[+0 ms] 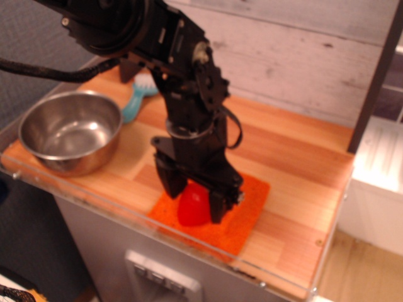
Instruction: Set the strawberry into the pot.
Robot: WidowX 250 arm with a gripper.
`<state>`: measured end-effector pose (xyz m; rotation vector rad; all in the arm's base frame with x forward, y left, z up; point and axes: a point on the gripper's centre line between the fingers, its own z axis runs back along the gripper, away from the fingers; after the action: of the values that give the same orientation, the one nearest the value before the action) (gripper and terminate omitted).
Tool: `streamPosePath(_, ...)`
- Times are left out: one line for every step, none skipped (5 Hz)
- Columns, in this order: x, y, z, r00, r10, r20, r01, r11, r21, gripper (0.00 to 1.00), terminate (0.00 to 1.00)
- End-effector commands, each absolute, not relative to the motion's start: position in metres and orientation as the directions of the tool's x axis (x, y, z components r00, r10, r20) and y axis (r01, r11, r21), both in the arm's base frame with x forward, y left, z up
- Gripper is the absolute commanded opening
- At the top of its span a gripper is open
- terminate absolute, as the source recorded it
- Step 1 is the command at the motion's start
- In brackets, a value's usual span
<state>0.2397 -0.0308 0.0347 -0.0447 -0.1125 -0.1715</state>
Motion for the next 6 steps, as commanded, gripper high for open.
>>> streamPosePath(0.249, -0.026, 0.029, 0.981, -0.16, 0.114, 0.162, 0.987, -0.013, 1.0, 0.0)
streamPosePath(0.248, -0.023, 0.031, 0.98, -0.158, 0.122, 0.16, 0.987, -0.014, 0.0, 0.0)
streamPosePath(0.247, -0.019, 0.047, 0.977, -0.155, 0.149, 0.163, 0.986, -0.039, 0.0, 0.0)
streamPosePath(0.249, 0.004, 0.088, 0.97, -0.117, 0.213, 0.139, 0.986, -0.091, 0.0, 0.0)
streamPosePath(0.257, 0.056, 0.123, 0.973, 0.005, 0.232, 0.028, 0.99, -0.138, 0.0, 0.0)
streamPosePath(0.268, 0.099, 0.126, 0.972, 0.089, 0.218, -0.061, 0.99, -0.131, 0.0, 0.0)
